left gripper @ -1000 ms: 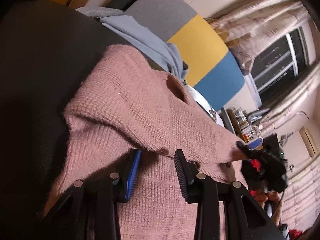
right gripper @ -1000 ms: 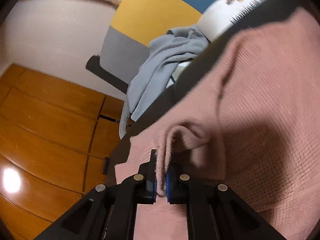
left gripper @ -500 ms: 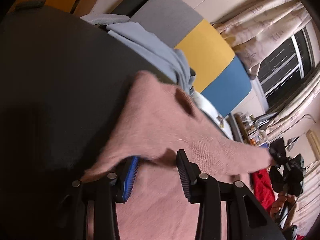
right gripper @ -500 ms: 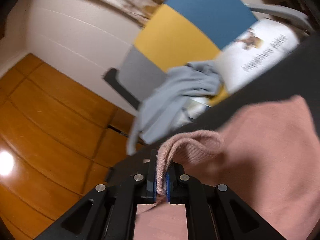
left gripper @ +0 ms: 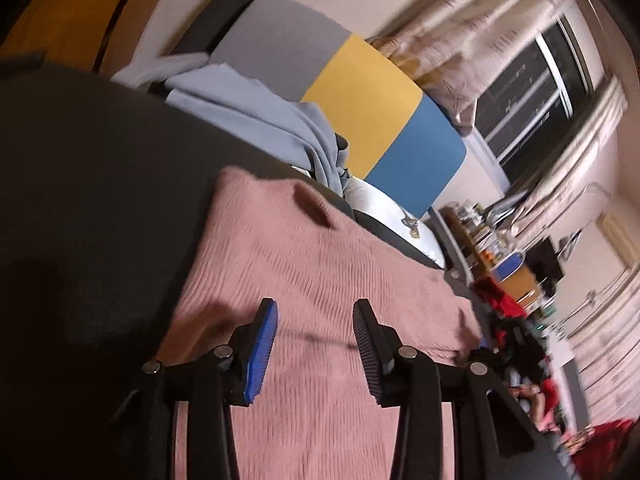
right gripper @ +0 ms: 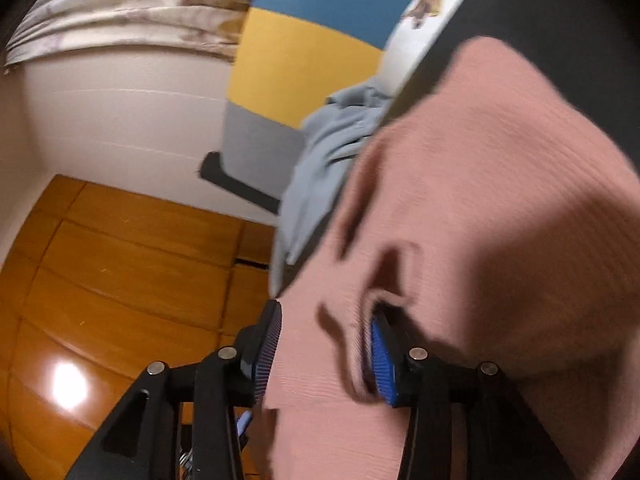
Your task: Fold clothes
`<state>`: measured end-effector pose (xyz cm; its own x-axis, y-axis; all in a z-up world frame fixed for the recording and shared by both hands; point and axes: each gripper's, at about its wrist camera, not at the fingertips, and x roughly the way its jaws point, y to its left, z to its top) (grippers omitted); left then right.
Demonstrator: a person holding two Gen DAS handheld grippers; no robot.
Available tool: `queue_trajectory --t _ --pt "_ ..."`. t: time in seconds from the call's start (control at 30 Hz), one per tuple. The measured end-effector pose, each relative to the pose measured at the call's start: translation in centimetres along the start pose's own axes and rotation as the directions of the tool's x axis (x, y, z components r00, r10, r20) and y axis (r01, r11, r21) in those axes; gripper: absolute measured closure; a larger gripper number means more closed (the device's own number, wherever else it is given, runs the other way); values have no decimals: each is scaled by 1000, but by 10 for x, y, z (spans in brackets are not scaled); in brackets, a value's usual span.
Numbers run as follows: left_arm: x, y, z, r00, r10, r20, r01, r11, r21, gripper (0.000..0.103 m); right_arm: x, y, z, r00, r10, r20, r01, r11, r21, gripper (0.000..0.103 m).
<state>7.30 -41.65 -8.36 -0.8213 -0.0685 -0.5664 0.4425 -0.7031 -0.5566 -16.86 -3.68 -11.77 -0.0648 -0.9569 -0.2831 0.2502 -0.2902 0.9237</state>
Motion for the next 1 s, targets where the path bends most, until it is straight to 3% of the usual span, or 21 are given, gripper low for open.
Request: queue_trajectory --t 0.1,0.17,0.27,0.3,0.37,0.43,0.5,0.57,0.63,0.7,0.73,0.77,0.87,0.97,1.0 --pt "20 -9 13 1000 10 -3 -10 1000 26 63 13 11 9 999 -24 -25 23 999 -45 49" --pt "35 -12 20 999 48 -10 -48 998 48 63 22 20 12 996 -91 -26 88 990 -106 51" --pt "47 -12 17 997 72 -20 -70 993 90 63 30 36 16 988 -155 -6 150 968 -203 90" --pt "51 -10 15 996 83 -31 -80 992 101 63 20 50 13 996 -85 34 91 962 -256 90" --pt "62 0 6 991 105 -83 -97 991 92 63 -2 78 4 994 33 102 7 930 -368 90" --pt "64 10 2 992 84 -94 -78 995 56 63 -6 87 0 992 2 125 53 901 -431 91" --pt "63 12 5 992 78 -95 -75 997 34 63 5 71 2 984 -146 102 175 896 -408 91" --pt "61 6 5 991 90 -96 -85 995 53 63 15 44 5 946 -309 94 321 876 -359 90" --pt "57 -4 5 993 75 -90 -67 994 89 63 12 26 4 914 -391 105 404 857 -321 90" --pt "55 -14 5 995 63 -74 -54 991 123 63 -1 23 2 866 -471 165 499 806 -319 90" --pt "55 -19 6 996 58 -70 -48 989 138 63 -3 27 3 858 -477 190 513 794 -327 90" --pt "55 -24 7 996 52 -66 -42 987 153 63 -5 33 2 854 -475 210 520 783 -342 90" --pt "60 -42 18 998 39 -47 -30 983 182 63 8 70 -14 887 -419 194 457 739 -495 85" --pt "69 -59 28 999 21 -32 -14 981 194 63 44 100 -39 893 -425 150 408 620 -670 61" --pt "73 -65 29 999 9 -32 -3 979 202 63 55 103 -45 887 -440 143 402 579 -709 61"
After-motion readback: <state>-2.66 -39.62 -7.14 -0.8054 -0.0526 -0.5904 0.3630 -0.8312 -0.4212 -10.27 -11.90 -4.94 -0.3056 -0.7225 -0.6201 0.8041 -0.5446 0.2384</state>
